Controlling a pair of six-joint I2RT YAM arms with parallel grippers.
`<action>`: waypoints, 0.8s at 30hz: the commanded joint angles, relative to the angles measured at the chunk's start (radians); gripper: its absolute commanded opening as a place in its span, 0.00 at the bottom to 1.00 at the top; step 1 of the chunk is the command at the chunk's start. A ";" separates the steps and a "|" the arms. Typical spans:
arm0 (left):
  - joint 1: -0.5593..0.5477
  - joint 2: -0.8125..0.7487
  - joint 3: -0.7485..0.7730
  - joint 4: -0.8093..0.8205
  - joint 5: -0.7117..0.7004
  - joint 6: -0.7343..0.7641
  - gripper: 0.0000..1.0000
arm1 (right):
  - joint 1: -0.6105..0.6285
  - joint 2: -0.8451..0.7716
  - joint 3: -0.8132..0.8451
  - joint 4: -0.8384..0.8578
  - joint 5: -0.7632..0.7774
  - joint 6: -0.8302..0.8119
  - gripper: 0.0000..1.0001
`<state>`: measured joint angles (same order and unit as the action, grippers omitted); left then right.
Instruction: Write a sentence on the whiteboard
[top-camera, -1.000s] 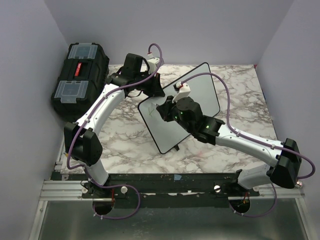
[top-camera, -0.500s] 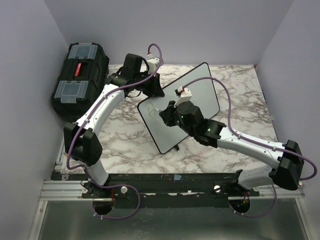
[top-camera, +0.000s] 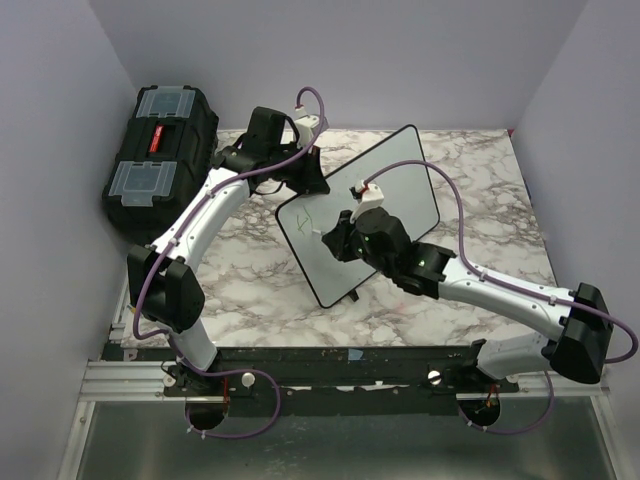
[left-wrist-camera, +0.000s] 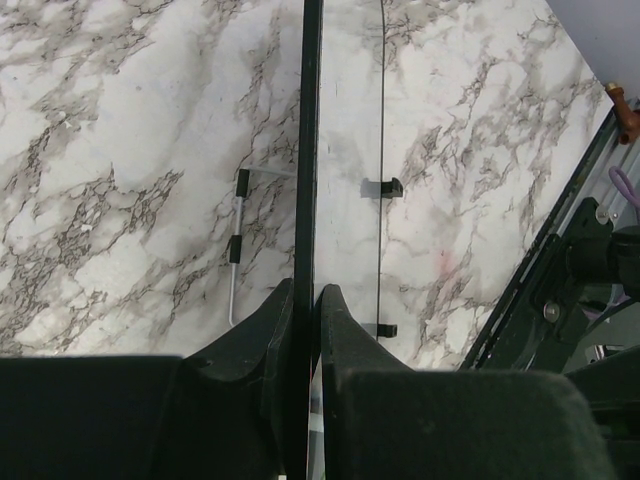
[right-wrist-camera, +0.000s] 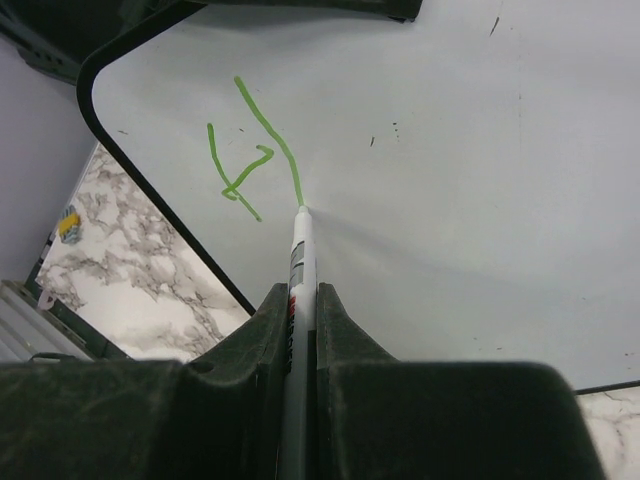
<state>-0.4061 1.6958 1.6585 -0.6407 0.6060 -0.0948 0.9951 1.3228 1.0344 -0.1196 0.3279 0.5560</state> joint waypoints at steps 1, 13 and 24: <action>0.000 -0.012 0.038 -0.011 -0.137 0.073 0.00 | -0.001 -0.032 -0.003 -0.037 -0.004 -0.020 0.01; 0.000 -0.008 0.044 -0.026 -0.146 0.066 0.00 | -0.002 -0.070 0.021 0.050 0.074 -0.091 0.01; -0.001 -0.009 0.034 -0.017 -0.141 0.050 0.00 | -0.003 -0.032 0.042 0.069 0.097 -0.116 0.01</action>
<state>-0.4141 1.6958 1.6749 -0.6643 0.5938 -0.1062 0.9947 1.2694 1.0420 -0.0898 0.3927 0.4580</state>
